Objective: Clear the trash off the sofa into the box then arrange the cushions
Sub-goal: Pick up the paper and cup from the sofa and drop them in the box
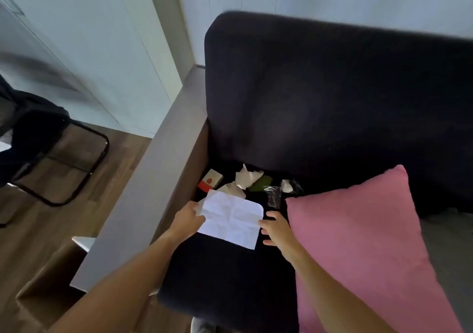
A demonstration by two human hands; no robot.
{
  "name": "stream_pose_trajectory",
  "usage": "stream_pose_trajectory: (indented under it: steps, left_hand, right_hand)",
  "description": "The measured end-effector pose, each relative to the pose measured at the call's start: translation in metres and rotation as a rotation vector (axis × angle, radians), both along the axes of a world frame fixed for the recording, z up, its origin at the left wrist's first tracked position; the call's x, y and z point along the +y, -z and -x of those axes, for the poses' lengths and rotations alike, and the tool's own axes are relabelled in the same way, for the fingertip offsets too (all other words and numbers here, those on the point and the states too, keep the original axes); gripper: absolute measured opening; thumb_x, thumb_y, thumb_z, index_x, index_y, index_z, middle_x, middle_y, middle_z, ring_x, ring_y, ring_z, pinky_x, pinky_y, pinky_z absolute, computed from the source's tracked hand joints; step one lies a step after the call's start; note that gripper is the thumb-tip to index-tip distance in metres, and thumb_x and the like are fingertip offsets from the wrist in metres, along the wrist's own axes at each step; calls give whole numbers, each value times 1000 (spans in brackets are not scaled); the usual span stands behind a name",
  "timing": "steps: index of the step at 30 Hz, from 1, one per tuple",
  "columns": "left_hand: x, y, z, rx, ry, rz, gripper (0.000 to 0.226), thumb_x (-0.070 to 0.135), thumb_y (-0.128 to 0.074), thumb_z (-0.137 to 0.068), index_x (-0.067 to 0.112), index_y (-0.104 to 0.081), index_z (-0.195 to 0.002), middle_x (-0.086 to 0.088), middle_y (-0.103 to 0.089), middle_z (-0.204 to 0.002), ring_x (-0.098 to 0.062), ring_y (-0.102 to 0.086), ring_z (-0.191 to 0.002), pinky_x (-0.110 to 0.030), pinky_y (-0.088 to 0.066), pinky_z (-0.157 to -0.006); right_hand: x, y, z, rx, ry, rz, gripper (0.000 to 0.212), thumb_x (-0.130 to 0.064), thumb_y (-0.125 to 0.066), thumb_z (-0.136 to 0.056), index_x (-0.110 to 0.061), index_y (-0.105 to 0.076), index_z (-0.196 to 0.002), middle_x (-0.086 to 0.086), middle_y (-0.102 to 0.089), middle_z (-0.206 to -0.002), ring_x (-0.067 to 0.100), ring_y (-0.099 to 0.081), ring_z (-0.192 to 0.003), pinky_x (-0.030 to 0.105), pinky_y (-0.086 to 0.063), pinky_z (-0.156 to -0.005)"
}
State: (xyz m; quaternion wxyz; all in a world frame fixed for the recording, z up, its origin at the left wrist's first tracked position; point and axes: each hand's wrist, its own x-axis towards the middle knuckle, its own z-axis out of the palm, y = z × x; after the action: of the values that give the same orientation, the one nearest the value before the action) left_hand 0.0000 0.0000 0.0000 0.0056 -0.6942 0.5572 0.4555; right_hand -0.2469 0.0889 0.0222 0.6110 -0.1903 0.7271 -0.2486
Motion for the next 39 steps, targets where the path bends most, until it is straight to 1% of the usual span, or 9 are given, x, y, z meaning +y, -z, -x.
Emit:
stream_pose_trajectory:
  steps: [8, 12, 16, 18, 20, 26, 30, 34, 39]
  left_hand:
    - [-29, 61, -2, 153, -126, -121, 32, 3, -65, -82, 7, -65, -113, -9, -73, -98, -21, -71, -83, -27, -53, -59]
    - [-22, 71, 3, 194, -71, -99, 11, 7, -68, -85, 11, -70, -95, -14, -75, -102, -19, -72, -83, -25, -56, -60]
    - [-11, 65, 15, 273, -7, -101, 51, 20, -68, -91, 2, -56, -136, -11, -66, -122, -26, -65, -109, -30, -52, -85]
    - [-3, 57, 22, 393, 65, -131, 42, 42, -61, -94, 14, -65, -126, 0, -66, -105, -17, -62, -88, -25, -47, -74]
    - [4, 51, 28, 470, 111, -180, 44, 55, -44, -98, 23, -73, -108, 3, -65, -91, -14, -57, -76, -23, -43, -65]
    - [13, 57, 41, 268, 225, 132, 21, 19, -61, -94, 25, -68, -113, 2, -56, -122, -16, -54, -116, -25, -46, -94]
    - [3, 52, 44, 389, -123, -24, 50, 22, -75, -85, 22, -46, -126, -2, -59, -112, -22, -64, -100, -29, -55, -76]
    - [-9, 53, 37, 379, -220, 21, 16, 15, -64, -92, 11, -67, -107, -4, -71, -97, -24, -70, -91, -27, -55, -65]
    - [-35, 65, 19, 307, -243, 43, 14, 10, -58, -90, 12, -71, -85, -4, -73, -84, -22, -71, -78, -25, -55, -56]
  right_hand:
    - [-18, 86, -30, 50, 134, -120, 64, -15, -64, -87, -1, -34, -142, -1, -54, -99, 9, -56, -79, 30, -49, -59]
    - [-20, 107, -37, 155, 233, -117, 68, -10, -68, -83, 4, -34, -141, 21, -52, -133, 34, -61, -111, 47, -55, -88]
    - [-19, 105, -39, 63, 304, -114, 30, -7, -64, -87, -6, -57, -116, 16, -65, -115, 18, -63, -81, 33, -52, -61]
    - [-19, 105, -41, 8, 301, -111, 14, -7, -63, -89, -14, -63, -100, 15, -69, -112, 19, -65, -82, 37, -57, -73]
    - [-21, 100, -44, -55, 267, -105, 19, -15, -60, -92, -15, -64, -111, 13, -69, -114, 26, -67, -95, 48, -56, -88]
    - [-27, 87, -46, -274, 326, -15, 31, -34, -56, -98, -14, -64, -120, 13, -70, -118, 32, -67, -109, 49, -55, -93]
    - [-35, 79, -41, -415, 303, 0, 40, -41, -43, -101, -19, -67, -124, 10, -72, -121, 29, -68, -112, 48, -53, -98]
    - [-53, 79, -44, -453, 272, -87, 58, -57, -32, -101, -15, -62, -128, 11, -71, -115, 31, -68, -106, 50, -56, -86]
    - [-81, 96, -67, -278, 356, -145, 55, -46, -46, -101, -8, -46, -140, 12, -56, -135, 31, -59, -117, 50, -52, -90]
